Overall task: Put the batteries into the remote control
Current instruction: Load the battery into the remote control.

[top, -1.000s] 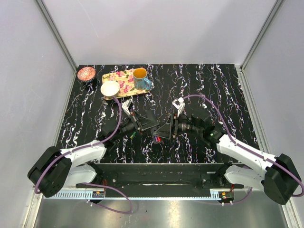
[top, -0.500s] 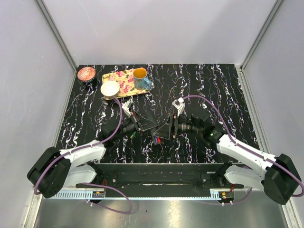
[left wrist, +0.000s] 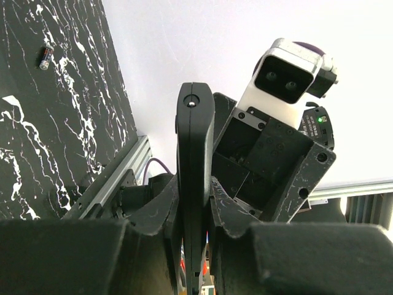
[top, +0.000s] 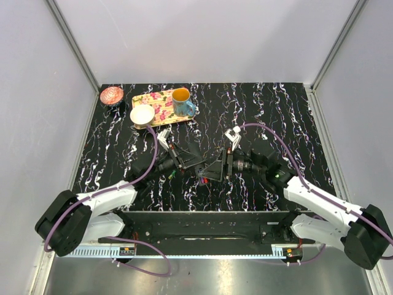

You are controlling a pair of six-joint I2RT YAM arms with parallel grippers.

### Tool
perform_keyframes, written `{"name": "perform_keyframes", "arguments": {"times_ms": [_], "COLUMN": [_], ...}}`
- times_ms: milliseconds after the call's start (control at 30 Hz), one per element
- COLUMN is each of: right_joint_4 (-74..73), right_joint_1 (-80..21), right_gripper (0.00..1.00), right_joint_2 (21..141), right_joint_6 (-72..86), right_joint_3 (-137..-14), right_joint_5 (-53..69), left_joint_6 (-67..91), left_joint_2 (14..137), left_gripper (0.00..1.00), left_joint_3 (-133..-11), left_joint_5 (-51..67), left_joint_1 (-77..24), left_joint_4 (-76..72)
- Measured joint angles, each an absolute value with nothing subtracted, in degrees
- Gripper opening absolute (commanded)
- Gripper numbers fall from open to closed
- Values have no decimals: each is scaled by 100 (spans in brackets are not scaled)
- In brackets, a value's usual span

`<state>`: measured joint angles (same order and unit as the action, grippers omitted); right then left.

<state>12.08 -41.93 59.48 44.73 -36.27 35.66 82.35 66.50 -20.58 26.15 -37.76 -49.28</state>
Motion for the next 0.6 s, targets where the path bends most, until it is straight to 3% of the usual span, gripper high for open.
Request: {"name": "perform_keyframes", "arguments": {"times_ms": [600], "right_joint_4": [1295], "right_joint_1": [-4176], "right_gripper": [63], "right_joint_2": [5929], "right_joint_6": [4637], "right_joint_3": [-3358], "right_joint_5": [3730], "left_joint_6": [8300], "left_joint_2": [6648], "left_gripper": [0], "left_joint_3": [-2174], "left_joint_5": [2620], "left_joint_1": [-3734], "left_joint_4": [-5009]}}
